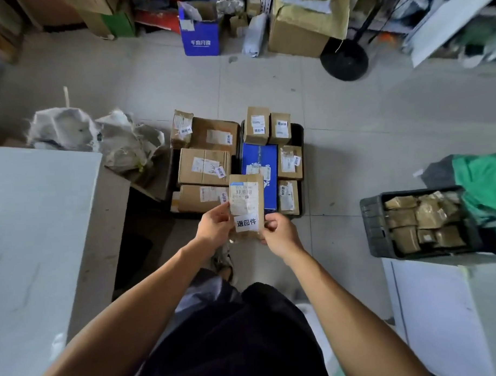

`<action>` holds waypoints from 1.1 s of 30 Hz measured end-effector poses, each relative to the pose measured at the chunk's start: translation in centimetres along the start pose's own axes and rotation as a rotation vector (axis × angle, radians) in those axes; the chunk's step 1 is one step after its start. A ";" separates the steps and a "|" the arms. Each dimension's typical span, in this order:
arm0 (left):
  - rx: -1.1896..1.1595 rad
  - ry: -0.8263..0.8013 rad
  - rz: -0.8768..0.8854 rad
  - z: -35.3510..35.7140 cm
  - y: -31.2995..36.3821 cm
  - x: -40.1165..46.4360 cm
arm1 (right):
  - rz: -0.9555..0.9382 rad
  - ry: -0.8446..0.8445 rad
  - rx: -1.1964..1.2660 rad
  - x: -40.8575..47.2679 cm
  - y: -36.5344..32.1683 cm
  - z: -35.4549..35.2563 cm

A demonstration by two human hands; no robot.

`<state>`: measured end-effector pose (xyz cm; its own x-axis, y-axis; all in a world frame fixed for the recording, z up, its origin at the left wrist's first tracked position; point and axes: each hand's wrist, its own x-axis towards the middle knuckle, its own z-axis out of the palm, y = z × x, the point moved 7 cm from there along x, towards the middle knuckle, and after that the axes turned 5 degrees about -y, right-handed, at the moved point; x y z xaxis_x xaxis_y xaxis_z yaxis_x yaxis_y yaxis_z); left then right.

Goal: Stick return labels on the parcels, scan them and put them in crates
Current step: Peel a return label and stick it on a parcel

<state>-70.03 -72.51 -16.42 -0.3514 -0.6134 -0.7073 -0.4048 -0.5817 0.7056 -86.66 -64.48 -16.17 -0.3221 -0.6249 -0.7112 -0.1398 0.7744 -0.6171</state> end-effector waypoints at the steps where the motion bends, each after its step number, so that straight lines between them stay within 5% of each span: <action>1: 0.027 -0.001 -0.006 0.3 0.4 1.0 | 0.010 0.016 0.006 0.5 -0.1 -0.6; 10: 0.037 0.175 -0.109 0.1 1.7 7.5 | -0.012 -0.111 -0.082 9.3 -2.2 -0.6; 24: 0.064 0.519 -0.144 -14.3 -15.0 17.6 | 0.064 -0.731 -0.222 23.9 -1.2 22.3; 33: 0.149 0.744 -0.046 -22.3 -21.1 28.5 | 0.036 -0.662 -0.263 35.1 -2.1 31.8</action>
<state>-52.71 -89.65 -50.45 0.3094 -0.8194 -0.4826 -0.5336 -0.5697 0.6251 -67.89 -91.18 -50.59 0.2936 -0.4629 -0.8364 -0.3879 0.7419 -0.5468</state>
